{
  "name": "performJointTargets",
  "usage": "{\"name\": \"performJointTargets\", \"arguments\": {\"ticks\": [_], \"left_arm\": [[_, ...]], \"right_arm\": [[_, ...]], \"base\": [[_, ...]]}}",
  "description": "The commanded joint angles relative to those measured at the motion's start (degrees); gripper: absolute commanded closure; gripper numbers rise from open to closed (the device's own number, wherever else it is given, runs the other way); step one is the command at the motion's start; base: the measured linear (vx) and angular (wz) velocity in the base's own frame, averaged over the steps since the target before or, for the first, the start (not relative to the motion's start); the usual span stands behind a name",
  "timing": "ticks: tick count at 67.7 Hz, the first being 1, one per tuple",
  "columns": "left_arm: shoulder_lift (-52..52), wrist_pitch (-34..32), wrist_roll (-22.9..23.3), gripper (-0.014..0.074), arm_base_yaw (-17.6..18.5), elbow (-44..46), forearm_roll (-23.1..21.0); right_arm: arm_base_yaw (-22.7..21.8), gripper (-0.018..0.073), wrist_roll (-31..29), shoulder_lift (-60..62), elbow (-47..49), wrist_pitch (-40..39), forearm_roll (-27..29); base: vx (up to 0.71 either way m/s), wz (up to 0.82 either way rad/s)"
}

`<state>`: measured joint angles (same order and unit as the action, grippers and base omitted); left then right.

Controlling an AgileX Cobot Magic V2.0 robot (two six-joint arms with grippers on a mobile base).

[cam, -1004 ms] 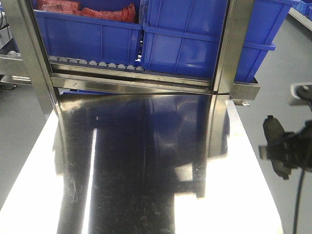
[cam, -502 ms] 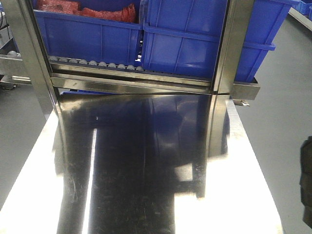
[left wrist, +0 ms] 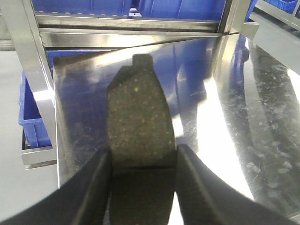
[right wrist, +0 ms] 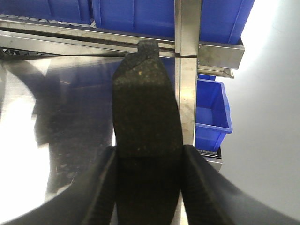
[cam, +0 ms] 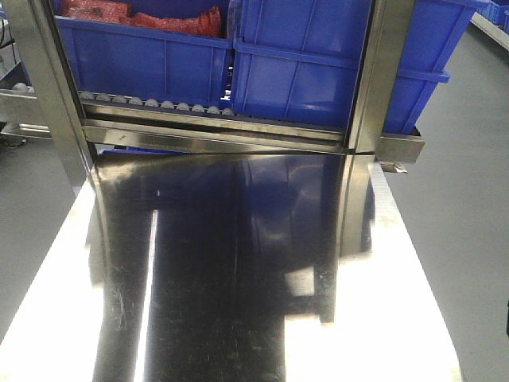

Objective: Move and align brake pads A on conveyor
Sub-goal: 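Back away and turn the base from the steel table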

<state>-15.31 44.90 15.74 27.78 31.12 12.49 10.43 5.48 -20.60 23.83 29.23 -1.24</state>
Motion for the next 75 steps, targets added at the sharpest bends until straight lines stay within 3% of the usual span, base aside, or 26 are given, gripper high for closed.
{"name": "performJointTargets", "arguments": {"ticks": [1, 44, 75], "left_arm": [[-0.7, -4.8, 0.0, 0.0604, 0.1, 1.6, 0.9], [-0.7, -4.8, 0.0, 0.0604, 0.1, 1.6, 0.9], [-0.7, -4.8, 0.0, 0.0604, 0.1, 1.6, 0.9]], "right_arm": [[-0.3, 0.0564, -0.4, -0.3, 1.8, -5.6, -0.6], [-0.3, 0.0564, -0.3, -0.3, 1.8, -5.6, -0.6], [-0.3, 0.0564, -0.3, -0.3, 1.8, -5.7, -0.6]], "base": [[0.00, 0.00], [-0.01, 0.05], [-0.13, 0.57]]}}
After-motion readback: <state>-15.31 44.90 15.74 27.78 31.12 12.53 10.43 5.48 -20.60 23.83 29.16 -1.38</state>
